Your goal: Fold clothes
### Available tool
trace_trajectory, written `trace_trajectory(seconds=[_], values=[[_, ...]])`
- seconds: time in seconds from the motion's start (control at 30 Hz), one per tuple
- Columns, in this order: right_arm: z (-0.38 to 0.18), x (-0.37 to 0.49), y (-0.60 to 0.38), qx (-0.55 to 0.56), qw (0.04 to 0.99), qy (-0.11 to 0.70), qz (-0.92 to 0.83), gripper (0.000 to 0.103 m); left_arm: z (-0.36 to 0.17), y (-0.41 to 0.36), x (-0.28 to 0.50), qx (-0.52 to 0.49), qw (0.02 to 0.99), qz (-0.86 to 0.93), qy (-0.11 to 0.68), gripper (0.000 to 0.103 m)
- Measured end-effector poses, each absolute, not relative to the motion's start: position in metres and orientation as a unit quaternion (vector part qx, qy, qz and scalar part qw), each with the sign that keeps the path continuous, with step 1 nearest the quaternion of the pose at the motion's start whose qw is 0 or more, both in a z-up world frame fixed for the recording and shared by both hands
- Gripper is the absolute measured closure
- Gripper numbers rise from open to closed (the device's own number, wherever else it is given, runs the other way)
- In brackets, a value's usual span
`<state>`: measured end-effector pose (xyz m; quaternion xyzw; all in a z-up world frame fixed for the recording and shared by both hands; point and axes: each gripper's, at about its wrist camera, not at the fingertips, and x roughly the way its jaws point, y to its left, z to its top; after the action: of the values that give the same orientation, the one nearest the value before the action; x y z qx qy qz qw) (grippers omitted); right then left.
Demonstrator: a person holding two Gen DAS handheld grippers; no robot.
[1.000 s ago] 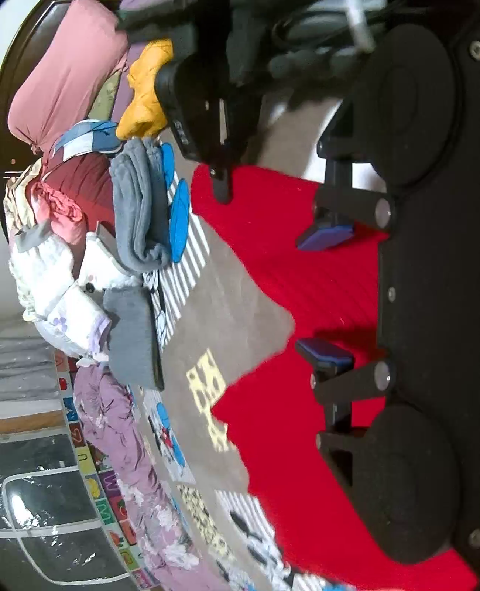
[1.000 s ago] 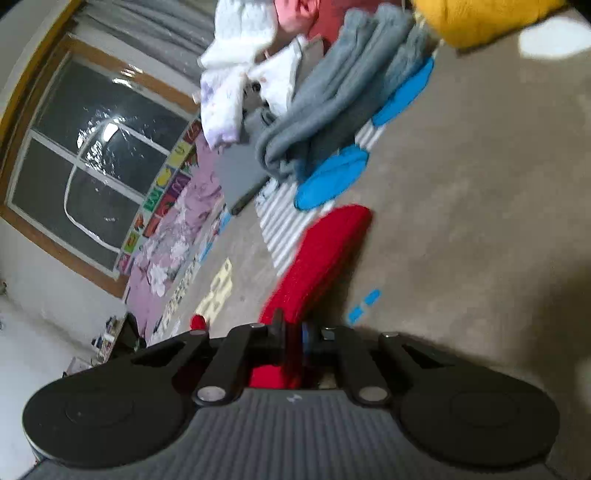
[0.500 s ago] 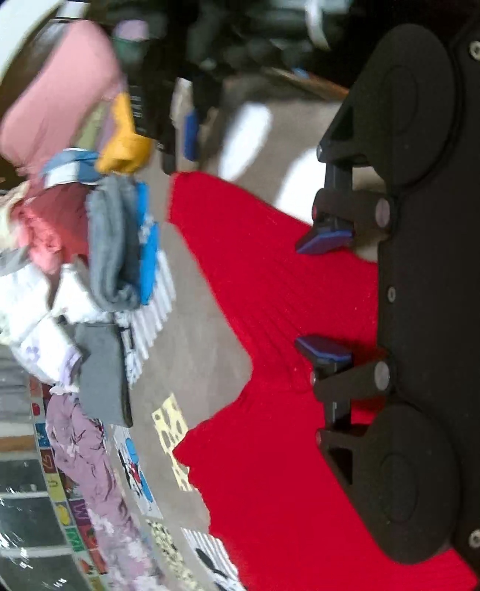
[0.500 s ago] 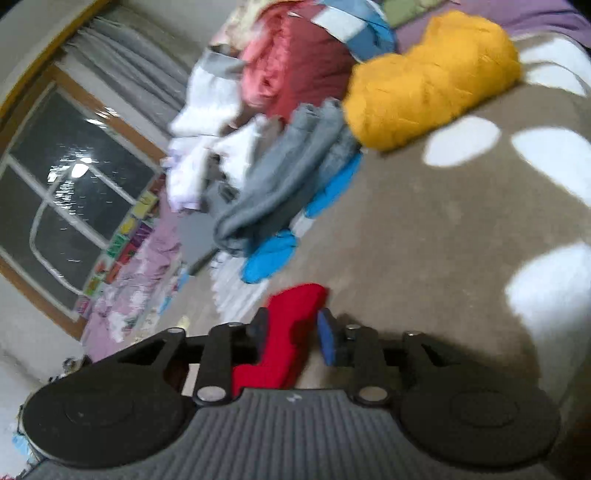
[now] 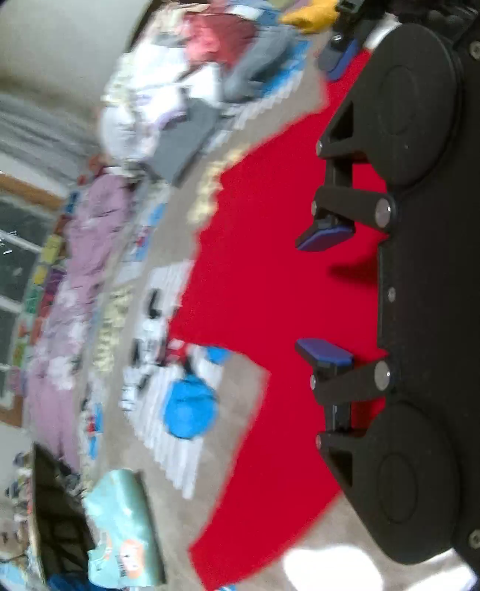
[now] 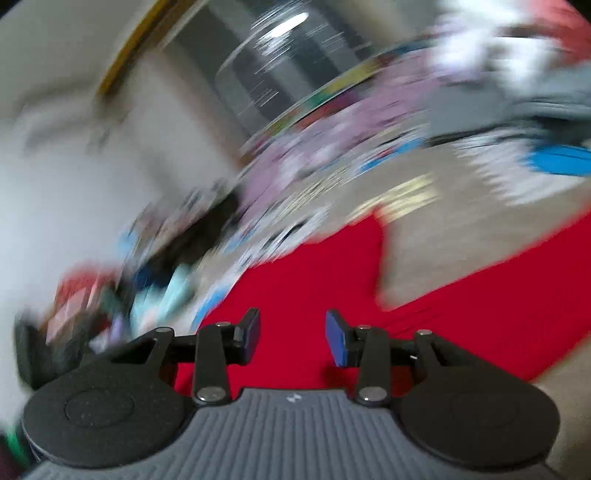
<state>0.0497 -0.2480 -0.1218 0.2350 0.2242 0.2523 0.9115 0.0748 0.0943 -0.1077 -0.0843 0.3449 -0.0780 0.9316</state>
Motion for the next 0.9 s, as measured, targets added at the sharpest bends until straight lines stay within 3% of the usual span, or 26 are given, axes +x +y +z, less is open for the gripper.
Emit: trace_trajectory(seconds=[0.13,0.23,0.37,0.47,0.57,0.77,0.9], values=[[-0.134,0.037,-0.167,0.047,0.901,0.304,0.305,0.063,-0.115,0.074,0.055,0.053,0.929,-0.048,0.363,0.050],[-0.125,0.021,-0.153,-0.028,0.919,0.267,0.287,0.064,-0.104,0.053,0.029,0.111,0.944,-0.062,0.303,0.052],[-0.121,0.016,-0.159,-0.034,0.920,0.272,0.280,0.063,-0.131,0.028,0.014,0.180,0.929,-0.093,0.310,0.053],[-0.122,0.010,-0.162,-0.044,0.914,0.288,0.282,0.064,-0.130,0.007,-0.002,0.269,0.921,-0.080,0.271,0.054],[-0.119,0.005,-0.165,-0.045,0.921,0.273,0.274,0.064,-0.119,0.008,-0.011,0.242,0.935,-0.093,0.240,0.054],[-0.124,0.002,-0.164,-0.063,0.916,0.290,0.269,0.063,-0.134,-0.009,-0.014,0.295,0.907,-0.114,0.279,0.054],[-0.115,0.007,-0.194,0.023,0.930,0.274,0.243,0.063,-0.128,0.000,-0.015,0.278,0.906,-0.132,0.289,0.054]])
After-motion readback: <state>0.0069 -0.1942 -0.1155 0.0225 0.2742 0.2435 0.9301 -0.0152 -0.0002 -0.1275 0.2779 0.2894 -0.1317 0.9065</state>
